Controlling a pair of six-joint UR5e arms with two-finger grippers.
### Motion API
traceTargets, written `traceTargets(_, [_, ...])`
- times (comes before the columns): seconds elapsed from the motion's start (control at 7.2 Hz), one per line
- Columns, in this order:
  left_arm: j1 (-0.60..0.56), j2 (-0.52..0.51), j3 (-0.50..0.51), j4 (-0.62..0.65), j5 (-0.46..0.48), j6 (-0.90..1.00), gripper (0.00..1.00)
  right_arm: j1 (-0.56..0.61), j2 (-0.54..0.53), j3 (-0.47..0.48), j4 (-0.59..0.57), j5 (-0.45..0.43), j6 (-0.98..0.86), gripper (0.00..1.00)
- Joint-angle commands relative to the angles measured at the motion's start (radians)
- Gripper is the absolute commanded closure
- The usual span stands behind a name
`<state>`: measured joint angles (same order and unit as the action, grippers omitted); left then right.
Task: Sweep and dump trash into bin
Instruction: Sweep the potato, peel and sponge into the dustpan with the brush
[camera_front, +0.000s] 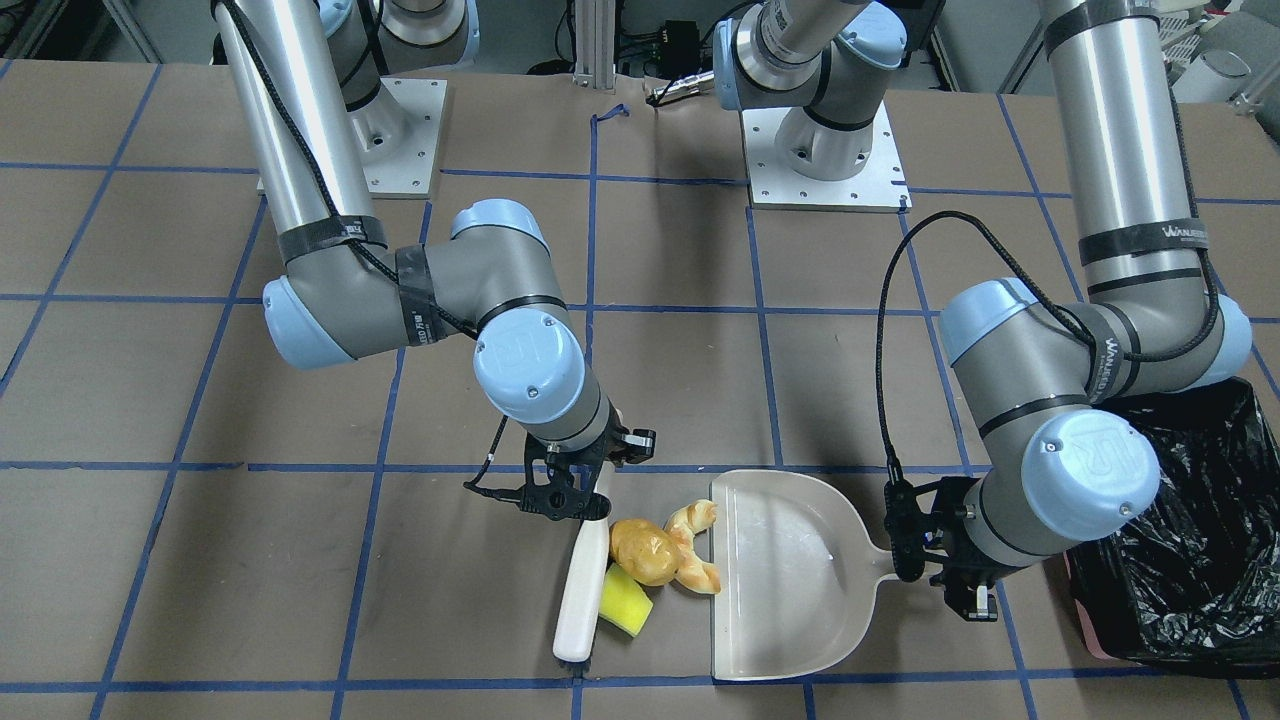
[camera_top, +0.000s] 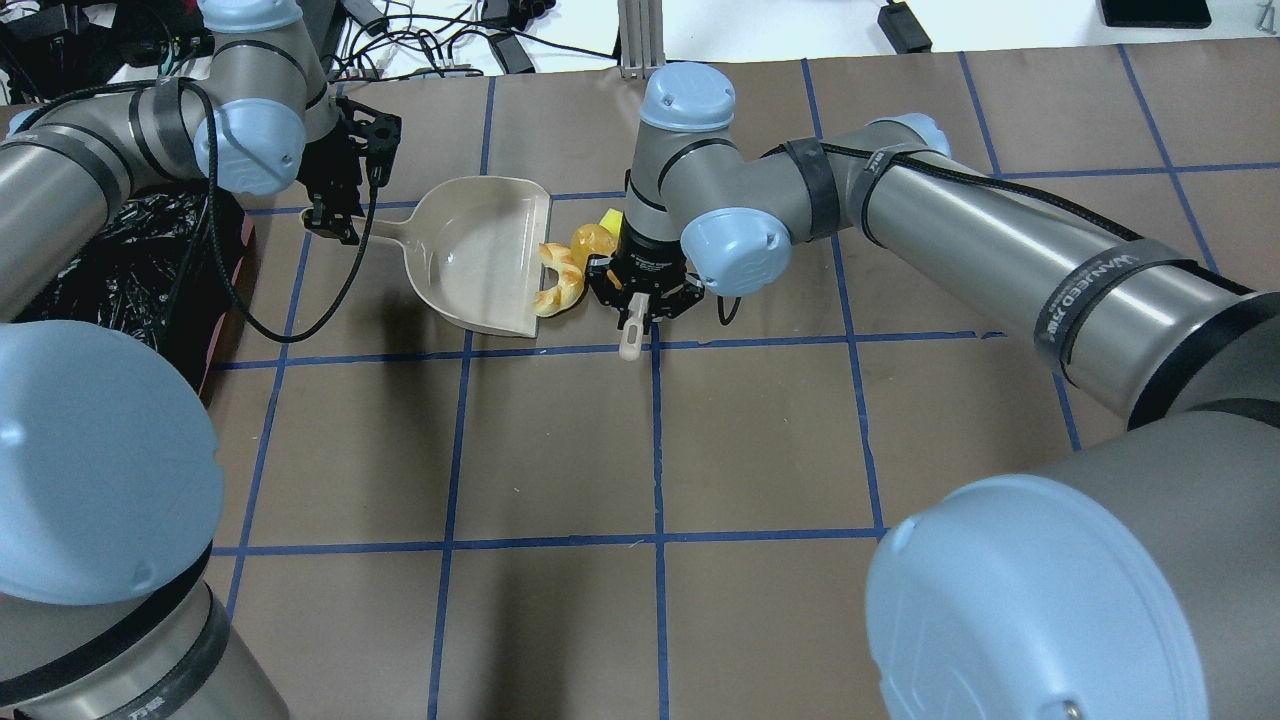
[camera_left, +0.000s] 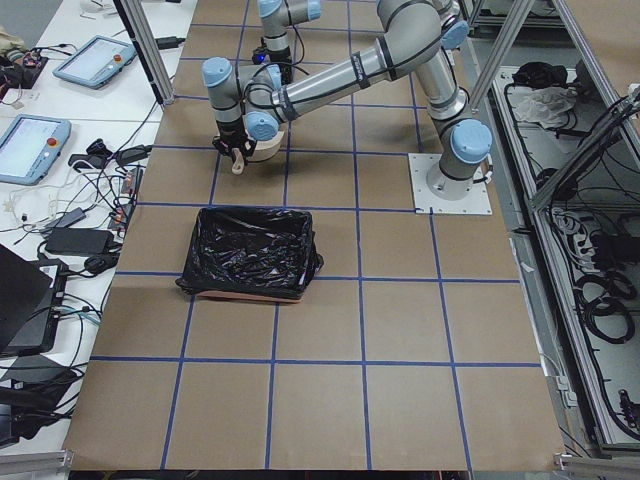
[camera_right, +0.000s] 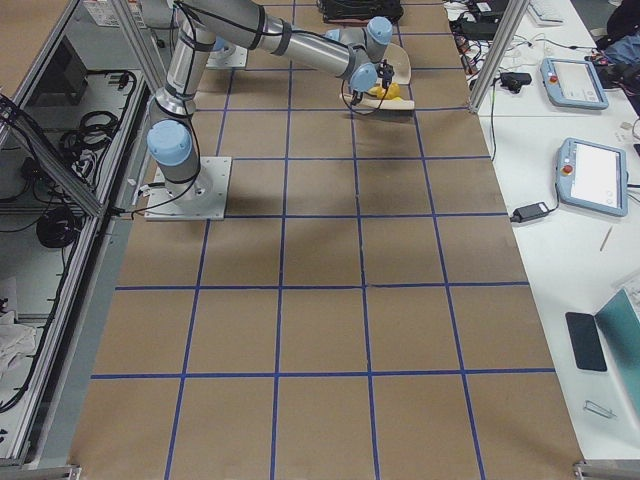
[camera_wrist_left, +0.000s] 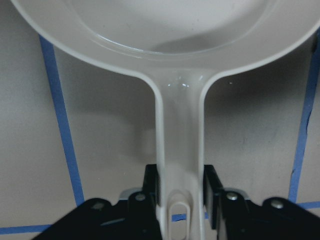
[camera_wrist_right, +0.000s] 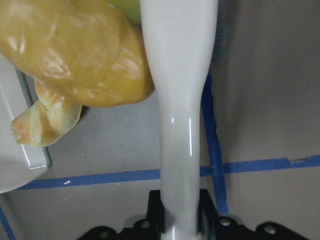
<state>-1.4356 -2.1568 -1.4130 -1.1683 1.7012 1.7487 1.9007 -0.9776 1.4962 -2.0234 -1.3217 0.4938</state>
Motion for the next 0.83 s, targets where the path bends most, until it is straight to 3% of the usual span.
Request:
traceTargets(0.0, [0.001, 0.000, -0.001, -0.001, 0.000, 0.006, 0.99, 0.026, 0.019, -0.025, -0.011, 0.038, 0.058, 1.00])
traceTargets(0.42, [0.001, 0.000, -0.001, 0.001, 0.000, 0.008, 0.99, 0.087, 0.072, -0.105, -0.018, 0.053, 0.143, 1.00])
traceTargets(0.69, [0.001, 0.000, -0.001, 0.001, -0.002, 0.006, 0.99, 0.104, 0.076, -0.129, -0.026, 0.108, 0.187, 1.00])
